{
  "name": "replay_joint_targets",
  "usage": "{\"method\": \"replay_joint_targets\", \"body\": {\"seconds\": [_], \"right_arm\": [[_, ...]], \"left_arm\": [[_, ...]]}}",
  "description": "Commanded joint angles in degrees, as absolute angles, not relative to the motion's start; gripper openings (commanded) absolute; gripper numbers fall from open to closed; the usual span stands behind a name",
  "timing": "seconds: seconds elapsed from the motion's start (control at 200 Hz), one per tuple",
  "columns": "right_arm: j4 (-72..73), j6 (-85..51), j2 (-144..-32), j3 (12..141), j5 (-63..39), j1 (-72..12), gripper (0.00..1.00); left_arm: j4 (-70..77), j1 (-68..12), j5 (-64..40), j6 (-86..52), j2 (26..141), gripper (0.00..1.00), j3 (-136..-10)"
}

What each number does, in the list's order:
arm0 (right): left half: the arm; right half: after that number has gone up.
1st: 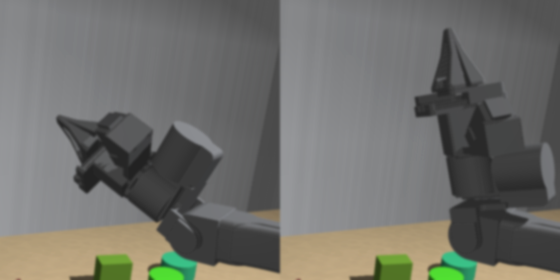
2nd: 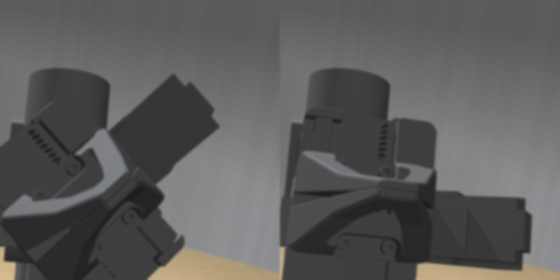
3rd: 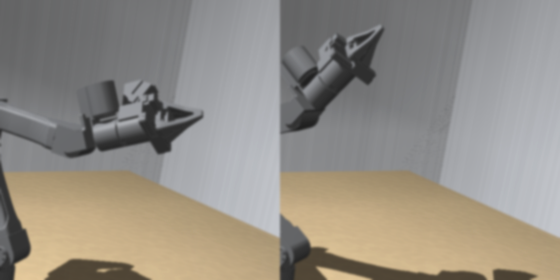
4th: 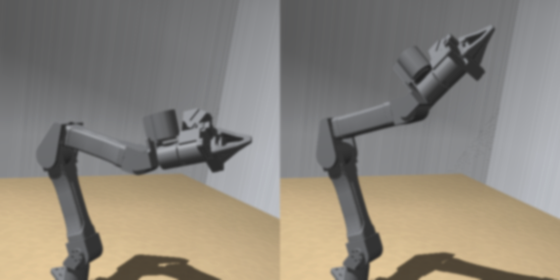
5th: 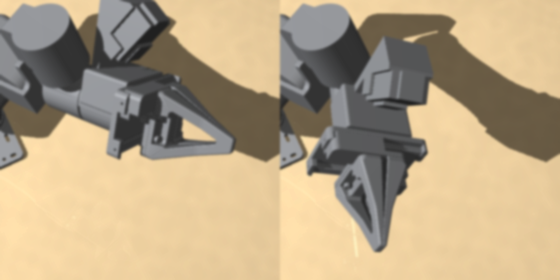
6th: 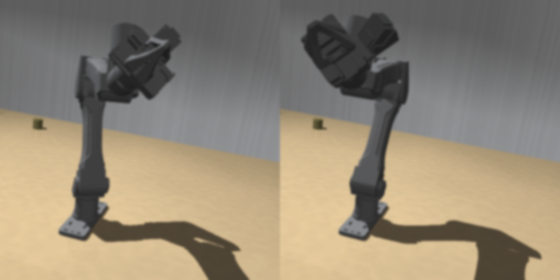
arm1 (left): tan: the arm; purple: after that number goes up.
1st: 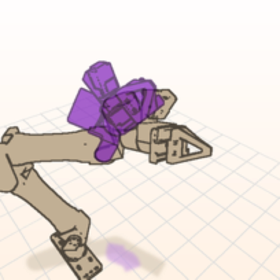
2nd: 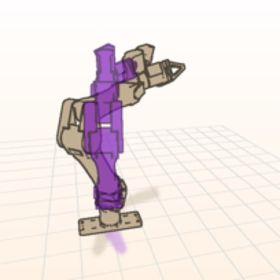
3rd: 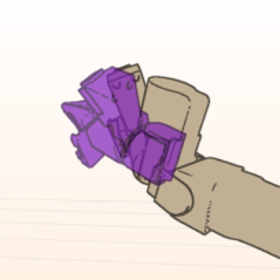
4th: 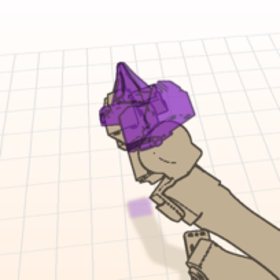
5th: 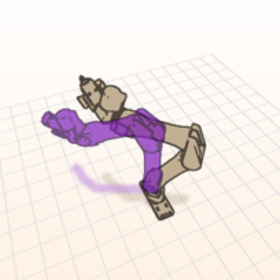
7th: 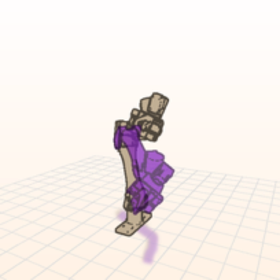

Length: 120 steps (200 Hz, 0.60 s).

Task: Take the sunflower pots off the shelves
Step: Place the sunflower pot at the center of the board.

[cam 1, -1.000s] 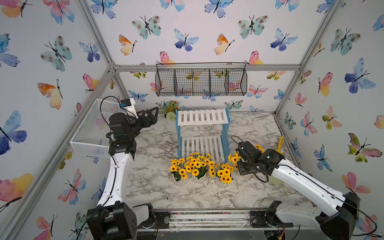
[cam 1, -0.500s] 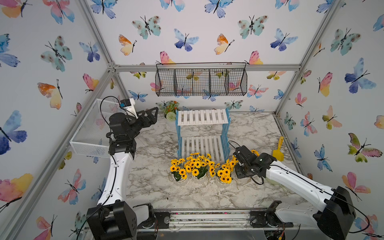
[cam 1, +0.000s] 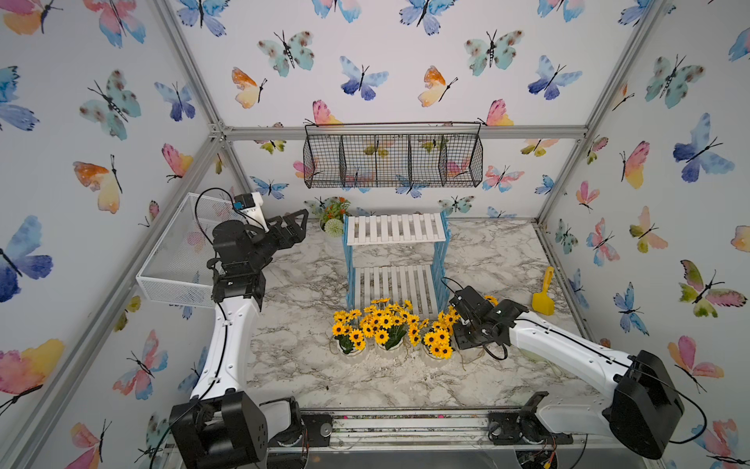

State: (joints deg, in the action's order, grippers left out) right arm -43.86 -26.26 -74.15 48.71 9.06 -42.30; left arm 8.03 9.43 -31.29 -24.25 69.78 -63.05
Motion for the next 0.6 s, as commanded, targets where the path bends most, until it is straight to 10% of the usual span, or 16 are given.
{"method": "replay_joint_targets", "body": {"seconds": [0.0,0.596], "right_arm": [[-42.6,-25.4,-73.7,47.7,8.9,-42.0,0.05],[-43.8,-25.7,-71.5,48.4,6.9,-42.0,0.27]], "left_arm": [[9.8,9.9,-32.8,-24.5,70.1,0.97,-62.1],[10.2,9.9,-33.0,-24.9,70.2,0.97,-61.9]]}}
